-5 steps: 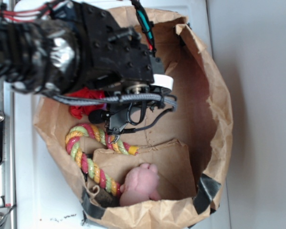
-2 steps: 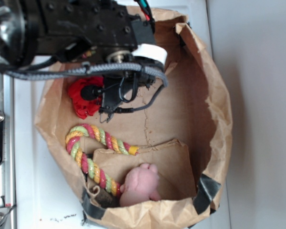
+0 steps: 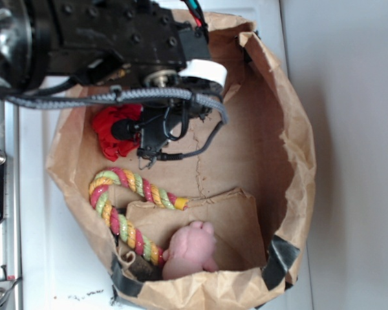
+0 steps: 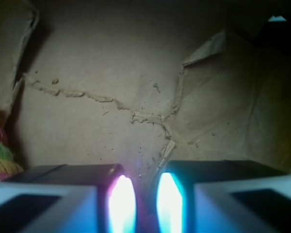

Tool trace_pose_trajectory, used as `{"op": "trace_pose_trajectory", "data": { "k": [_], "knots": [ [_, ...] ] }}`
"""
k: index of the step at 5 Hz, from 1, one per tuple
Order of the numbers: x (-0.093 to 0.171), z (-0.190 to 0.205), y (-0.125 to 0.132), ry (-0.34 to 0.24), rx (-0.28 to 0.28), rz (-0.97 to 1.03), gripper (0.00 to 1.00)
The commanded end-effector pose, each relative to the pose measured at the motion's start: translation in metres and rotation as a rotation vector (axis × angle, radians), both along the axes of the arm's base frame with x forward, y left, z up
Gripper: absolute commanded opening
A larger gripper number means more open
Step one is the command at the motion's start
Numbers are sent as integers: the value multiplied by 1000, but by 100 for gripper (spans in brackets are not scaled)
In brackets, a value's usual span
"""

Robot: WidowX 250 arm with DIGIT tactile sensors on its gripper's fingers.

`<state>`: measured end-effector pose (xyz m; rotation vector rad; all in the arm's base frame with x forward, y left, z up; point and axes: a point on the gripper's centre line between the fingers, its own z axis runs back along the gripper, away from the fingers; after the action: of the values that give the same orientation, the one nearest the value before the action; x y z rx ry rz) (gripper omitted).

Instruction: Grab the red paper.

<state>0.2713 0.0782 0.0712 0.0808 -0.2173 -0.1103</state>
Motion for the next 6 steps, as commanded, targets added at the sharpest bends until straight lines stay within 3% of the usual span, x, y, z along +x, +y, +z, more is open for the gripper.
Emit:
{"op": "trace_pose_trajectory", "data": {
  "k": [1,2,3,6],
  "knots": [
    [-31,19,-23,132,-72,203,100],
    [-24,19,-30,191,-18,349,100],
    [-20,19,-29,202,20,345,100],
    [-20,19,-29,202,20,345,100]
  ]
}}
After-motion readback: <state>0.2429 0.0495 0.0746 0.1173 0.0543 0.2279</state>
